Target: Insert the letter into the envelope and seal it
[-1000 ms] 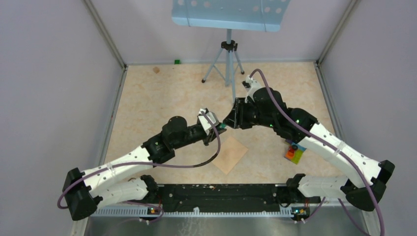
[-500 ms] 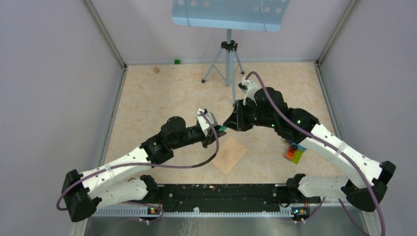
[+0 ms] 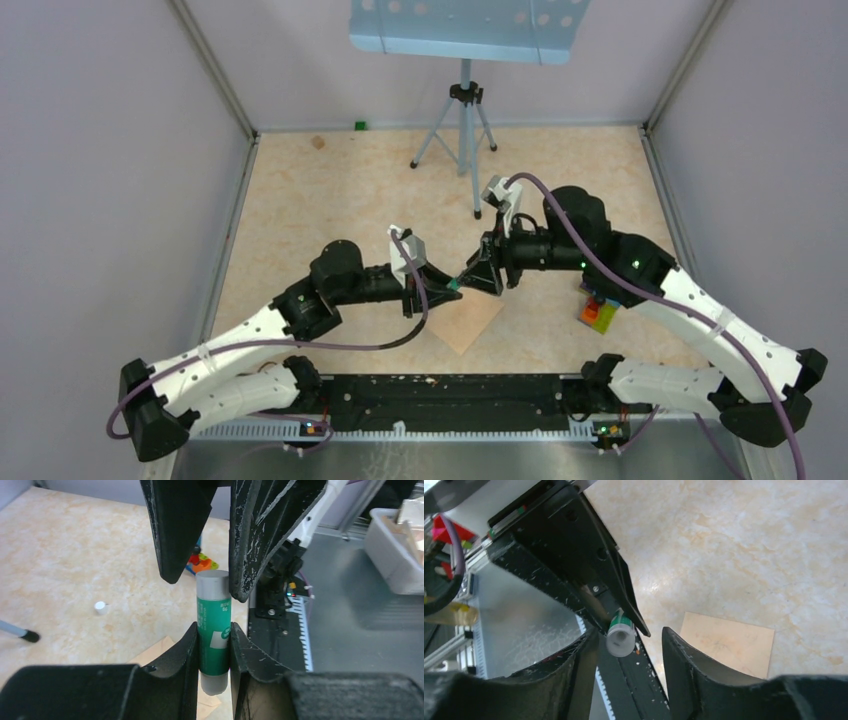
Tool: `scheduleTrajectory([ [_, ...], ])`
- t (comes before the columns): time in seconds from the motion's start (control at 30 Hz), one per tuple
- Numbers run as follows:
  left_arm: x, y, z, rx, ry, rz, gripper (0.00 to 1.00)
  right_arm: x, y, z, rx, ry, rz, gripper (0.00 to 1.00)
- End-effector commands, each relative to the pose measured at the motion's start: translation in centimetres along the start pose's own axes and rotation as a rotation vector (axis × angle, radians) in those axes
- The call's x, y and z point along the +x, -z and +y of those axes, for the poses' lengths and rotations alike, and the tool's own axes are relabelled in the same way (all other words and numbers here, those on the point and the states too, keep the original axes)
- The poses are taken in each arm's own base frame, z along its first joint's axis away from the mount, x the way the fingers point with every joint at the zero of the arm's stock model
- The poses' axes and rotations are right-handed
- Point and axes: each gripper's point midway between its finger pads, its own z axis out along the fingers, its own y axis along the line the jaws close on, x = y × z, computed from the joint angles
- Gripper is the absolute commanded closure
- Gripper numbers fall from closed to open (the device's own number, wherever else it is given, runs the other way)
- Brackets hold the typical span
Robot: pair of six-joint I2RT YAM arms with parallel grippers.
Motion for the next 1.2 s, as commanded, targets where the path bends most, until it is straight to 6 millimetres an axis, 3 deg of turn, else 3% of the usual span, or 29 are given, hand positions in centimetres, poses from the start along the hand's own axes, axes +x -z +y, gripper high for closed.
scheduleTrajectory([
  [0.0, -1.0, 0.3, 2.8, -0.158, -0.096, -0.025, 1.0, -2.7, 0.6, -1.2, 0.115, -0.067, -0.086, 0.45],
  [0.1, 0.4, 0.6, 6.3, -0.348, -0.161, 0.024, 1.0, -3.7, 0.9, -3.2, 0.272, -0.251, -0.132, 0.41],
  [0.3, 1.0, 1.2, 10.0, -0.606, -0.33, 0.079, 1.0, -2.8, 0.3, -5.4, 0.39, -0.439, -0.172, 0.51],
  [0.6, 0.8, 0.7, 10.2, -0.625, -0.401, 0.087, 1.0, -2.1, -1.5, -7.3, 0.454, -0.455, -0.161, 0.55],
  [0.83, 1.1, 0.5, 9.9, -0.606, -0.396, 0.084, 1.0, -2.1, -3.3, -7.4, 0.416, -0.465, -0.158, 0.56],
  [0.93, 1.3, 0.5, 9.8, -0.602, -0.389, 0.087, 1.0, -2.2, -3.6, -7.3, 0.405, -0.468, -0.163, 0.63],
  [1.17, 1.2, 0.7, 9.5, -0.597, -0.375, 0.071, 1.0, -1.7, -3.9, -7.5, 0.409, -0.476, -0.154, 0.65],
])
